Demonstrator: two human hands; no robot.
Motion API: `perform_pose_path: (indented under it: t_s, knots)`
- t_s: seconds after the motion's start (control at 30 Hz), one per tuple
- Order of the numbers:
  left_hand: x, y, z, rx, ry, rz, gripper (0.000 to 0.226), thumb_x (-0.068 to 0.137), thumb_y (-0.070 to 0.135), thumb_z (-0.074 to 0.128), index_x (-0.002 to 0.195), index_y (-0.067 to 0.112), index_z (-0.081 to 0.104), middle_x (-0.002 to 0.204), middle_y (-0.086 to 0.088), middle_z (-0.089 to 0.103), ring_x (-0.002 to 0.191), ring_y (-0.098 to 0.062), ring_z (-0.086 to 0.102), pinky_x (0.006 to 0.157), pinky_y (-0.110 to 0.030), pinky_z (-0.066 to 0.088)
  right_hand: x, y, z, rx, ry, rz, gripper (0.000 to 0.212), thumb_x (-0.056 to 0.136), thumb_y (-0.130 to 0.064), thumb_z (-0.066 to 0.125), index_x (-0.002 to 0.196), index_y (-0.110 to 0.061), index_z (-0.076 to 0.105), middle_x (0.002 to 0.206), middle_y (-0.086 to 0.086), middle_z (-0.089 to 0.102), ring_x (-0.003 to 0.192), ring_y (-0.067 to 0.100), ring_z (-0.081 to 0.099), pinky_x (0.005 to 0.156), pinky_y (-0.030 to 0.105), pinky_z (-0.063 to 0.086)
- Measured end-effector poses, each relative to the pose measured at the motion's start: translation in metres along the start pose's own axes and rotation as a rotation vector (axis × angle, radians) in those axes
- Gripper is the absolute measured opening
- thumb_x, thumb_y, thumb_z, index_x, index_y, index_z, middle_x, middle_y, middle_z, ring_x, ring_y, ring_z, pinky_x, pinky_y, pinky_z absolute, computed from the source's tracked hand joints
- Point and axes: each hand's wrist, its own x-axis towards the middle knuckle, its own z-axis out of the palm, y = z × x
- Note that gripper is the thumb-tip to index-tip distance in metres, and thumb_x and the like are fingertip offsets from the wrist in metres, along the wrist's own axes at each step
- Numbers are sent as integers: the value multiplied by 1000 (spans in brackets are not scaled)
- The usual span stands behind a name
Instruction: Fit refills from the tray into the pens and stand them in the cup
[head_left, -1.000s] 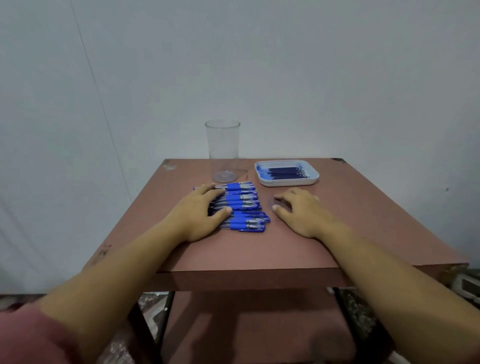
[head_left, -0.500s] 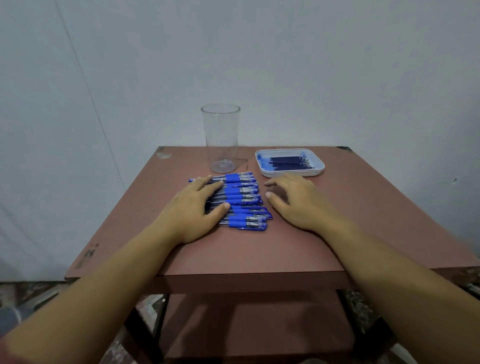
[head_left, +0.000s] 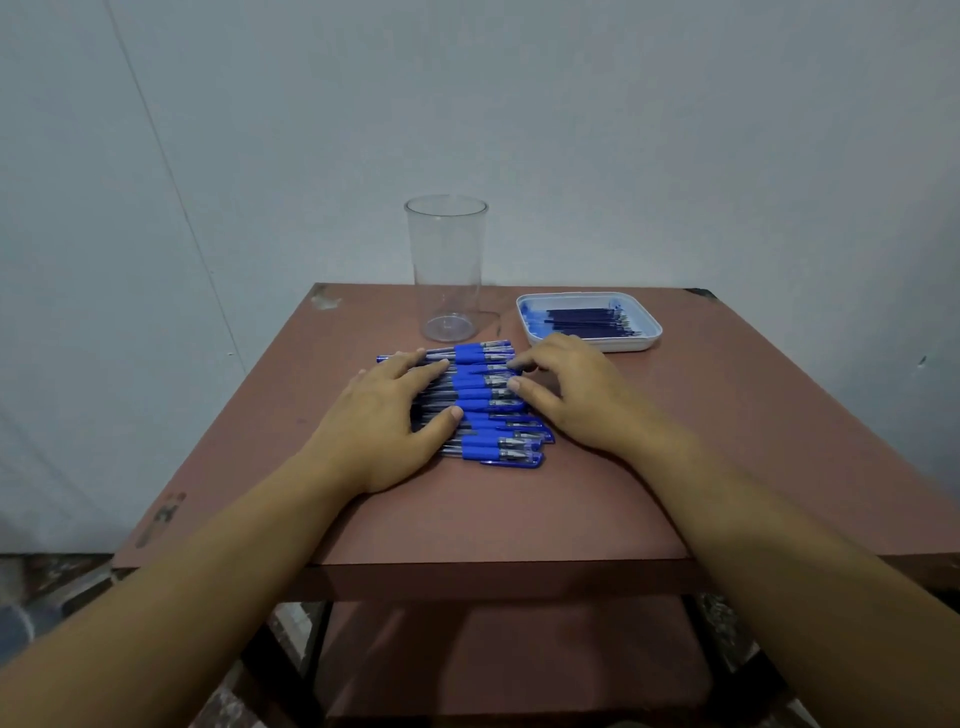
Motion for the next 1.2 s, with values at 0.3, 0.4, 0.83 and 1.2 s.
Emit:
perform_pose_path:
  t_s: [0.3,0.4,0.83,1.2]
  knots:
    - [0,-1,1,7,-13,-16,84,77,71,20,149,30,38,156,3,34,143,-16,30,118,-46,23,-2,-3,6,188,-4,76,21,93,-27,64,113,-21,64,88,-14,59,78,-3,53,69,8,40]
    - [0,1,1,-2,-13,-16,83,78,70,20,149,31,37,156,3,34,143,-16,30,117,-47,24,0,-1,7,150,-24,70,26,95,-28,61,119,-20,65,94,-11,60,78,-6,50,69,5,36]
    - [-4,5,-4,-74,-7,-28,64,88,57,39,146,32,42,156,4,35,142,-15,32,114,-32,24,1,-1,9,278,-14,149,21,93,-25,64,113,-22,65,87,-14,62,77,-3,57,68,3,40]
    - [-3,3,-2,-79,39,-23,57,90,57,41,144,37,42,153,9,37,144,-12,28,119,-56,8,3,-5,13,455,98,135,15,86,-18,73,97,-24,65,79,-11,61,65,-3,54,64,12,44]
